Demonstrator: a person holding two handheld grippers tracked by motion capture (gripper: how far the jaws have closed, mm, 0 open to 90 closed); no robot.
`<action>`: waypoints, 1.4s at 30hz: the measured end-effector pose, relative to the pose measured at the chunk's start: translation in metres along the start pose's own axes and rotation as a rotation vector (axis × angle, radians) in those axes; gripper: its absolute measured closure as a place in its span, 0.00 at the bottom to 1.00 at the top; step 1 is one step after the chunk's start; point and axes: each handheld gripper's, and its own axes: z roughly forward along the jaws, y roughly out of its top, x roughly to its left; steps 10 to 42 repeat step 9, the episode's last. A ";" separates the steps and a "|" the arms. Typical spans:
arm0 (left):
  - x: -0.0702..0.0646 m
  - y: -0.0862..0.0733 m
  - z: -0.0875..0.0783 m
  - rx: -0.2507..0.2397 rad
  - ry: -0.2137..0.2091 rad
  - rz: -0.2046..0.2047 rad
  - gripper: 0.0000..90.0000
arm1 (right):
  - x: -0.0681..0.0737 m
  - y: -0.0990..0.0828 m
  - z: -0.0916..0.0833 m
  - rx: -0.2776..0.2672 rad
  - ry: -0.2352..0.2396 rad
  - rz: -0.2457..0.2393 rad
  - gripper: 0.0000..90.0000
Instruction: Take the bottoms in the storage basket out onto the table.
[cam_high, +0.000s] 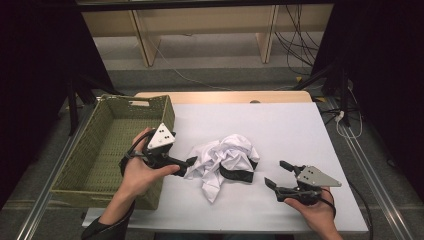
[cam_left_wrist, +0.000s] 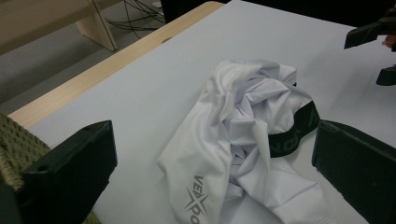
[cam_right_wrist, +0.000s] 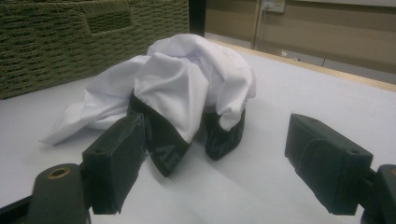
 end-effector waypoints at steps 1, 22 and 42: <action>0.001 -0.001 -0.001 0.000 0.003 -0.003 0.00 | 0.000 0.000 0.000 0.002 0.002 -0.001 0.23; 0.007 -0.007 -0.002 0.004 0.016 -0.021 0.00 | 0.000 0.000 0.000 0.007 -0.001 -0.002 0.22; 0.007 -0.007 -0.002 0.004 0.016 -0.021 0.00 | 0.000 0.000 0.000 0.007 -0.001 -0.002 0.22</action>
